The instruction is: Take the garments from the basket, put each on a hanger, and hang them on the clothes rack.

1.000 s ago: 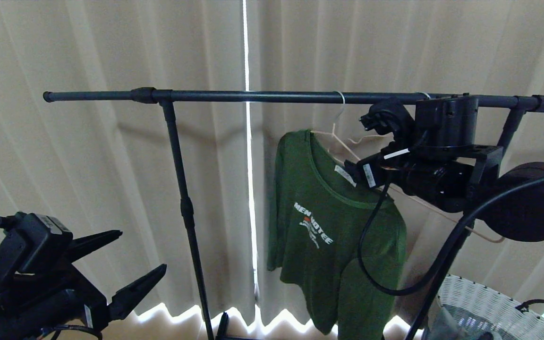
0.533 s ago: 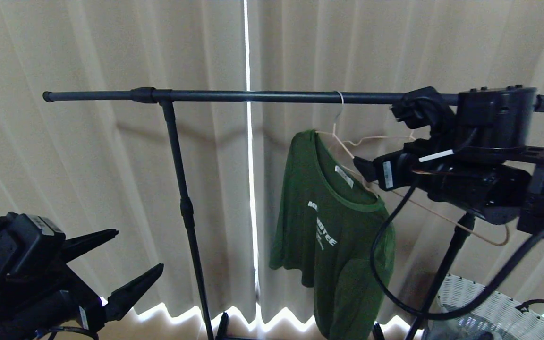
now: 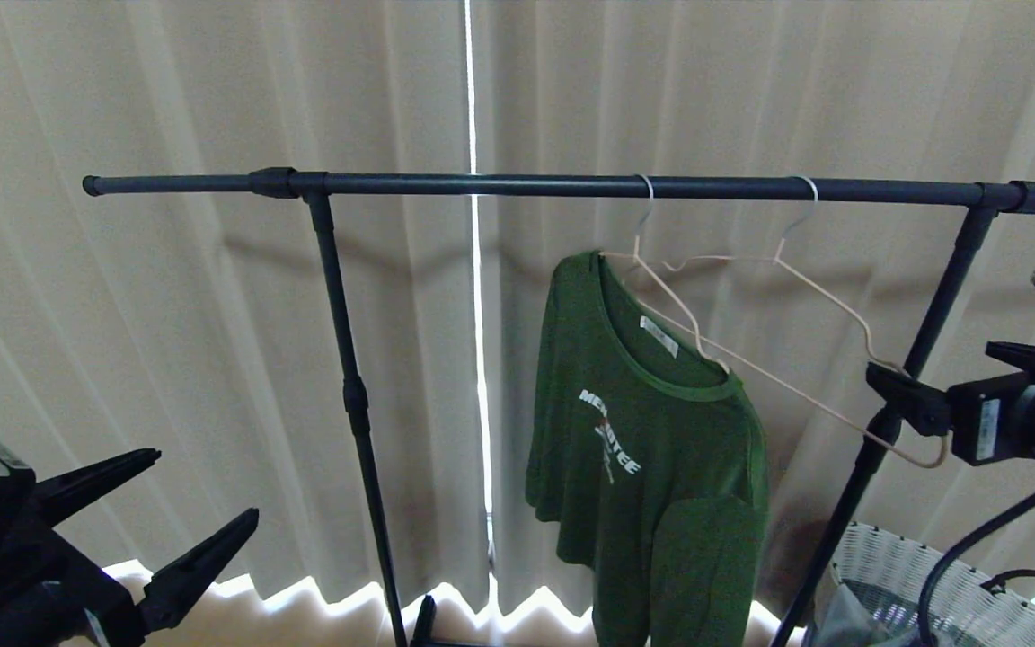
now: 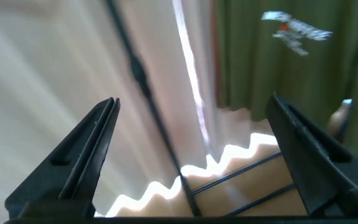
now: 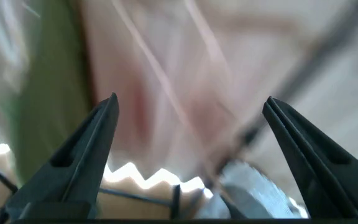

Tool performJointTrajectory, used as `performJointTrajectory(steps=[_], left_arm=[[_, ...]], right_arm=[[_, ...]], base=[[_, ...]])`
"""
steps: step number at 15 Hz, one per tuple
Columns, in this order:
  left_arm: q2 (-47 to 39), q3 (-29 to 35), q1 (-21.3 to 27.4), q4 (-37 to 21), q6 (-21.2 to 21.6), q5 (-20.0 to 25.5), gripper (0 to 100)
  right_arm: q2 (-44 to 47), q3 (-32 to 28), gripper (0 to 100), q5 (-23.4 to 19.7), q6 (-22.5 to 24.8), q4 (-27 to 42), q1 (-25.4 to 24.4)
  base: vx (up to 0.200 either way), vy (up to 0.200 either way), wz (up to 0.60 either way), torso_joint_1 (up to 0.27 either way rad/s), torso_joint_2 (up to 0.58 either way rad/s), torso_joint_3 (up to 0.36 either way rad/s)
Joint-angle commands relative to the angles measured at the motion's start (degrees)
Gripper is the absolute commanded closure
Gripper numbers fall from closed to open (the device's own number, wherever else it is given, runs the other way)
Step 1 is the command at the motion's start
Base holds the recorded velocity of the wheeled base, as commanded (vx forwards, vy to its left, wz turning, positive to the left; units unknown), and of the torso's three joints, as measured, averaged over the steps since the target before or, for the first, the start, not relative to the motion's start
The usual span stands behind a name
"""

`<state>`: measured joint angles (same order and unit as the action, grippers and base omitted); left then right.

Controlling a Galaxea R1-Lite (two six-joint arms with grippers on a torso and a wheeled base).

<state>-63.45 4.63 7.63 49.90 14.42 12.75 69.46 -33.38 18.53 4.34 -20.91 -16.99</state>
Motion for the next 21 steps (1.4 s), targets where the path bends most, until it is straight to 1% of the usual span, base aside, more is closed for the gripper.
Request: performJointTrajectory(steps=[1,2,3,5,6,7,10,13,17,21], left_arm=[[0.96,-0.15,-4.03,0.03,0.08,-0.01,0],[0.70,0.03,-4.03,0.03,-0.01,0.08,0],[0.43,0.03,-3.94,-0.06,-0.01,0.08,0],[-0.44,0.11,-3.85,-0.06,0.26,0.08,0],[-1.06,0.29,-3.59,0.03,0.34,0.08,0],[-1.15,0.20,-3.32,0.03,0.43,0.08,0],[-0.97,0.11,-2.80,-0.06,0.43,0.08,0],[-1.24,-0.06,-2.71,0.03,0.34,0.08,0],[-1.24,-0.06,-0.69,0.03,0.17,0.17,0],[-0.97,-0.15,-0.25,0.03,0.26,0.17,0]], right_arm=[[-6.97,5.25,0,-0.34,0.05,-1.68,1.88],[-7.32,6.83,0,-0.34,-0.03,-3.09,1.88],[-7.41,11.49,0,-0.34,-0.12,-7.31,1.88],[-6.97,15.45,0,-0.42,-0.12,-12.49,1.88],[-6.80,19.84,0,-0.42,0.05,-18.03,1.88],[-6.97,20.72,0,-0.42,0.05,-19.61,1.88],[-8.11,21.51,0,-0.51,0.05,-19.96,1.88],[-8.20,23.97,0,-0.69,0.14,-19.96,1.96],[-9.34,25.29,0,-0.69,0.41,-19.52,1.96],[-9.34,25.64,0,-0.69,0.32,-19.52,1.96]], base=[[0.000,0.000,0.00,0.000,0.00,0.000],[0.000,0.000,0.00,0.000,0.00,0.000],[-0.200,0.000,0.00,0.002,0.00,0.002],[-0.200,0.000,0.00,0.010,0.00,0.000],[-0.200,0.000,0.00,0.007,0.00,-0.012],[-0.200,0.000,0.00,-0.007,0.00,0.002],[-0.200,0.000,0.00,-0.007,0.00,0.009],[-0.200,0.000,0.00,0.002,0.00,0.002],[0.000,0.000,0.00,0.000,0.00,0.000],[0.000,0.000,0.00,0.000,0.00,0.000]])
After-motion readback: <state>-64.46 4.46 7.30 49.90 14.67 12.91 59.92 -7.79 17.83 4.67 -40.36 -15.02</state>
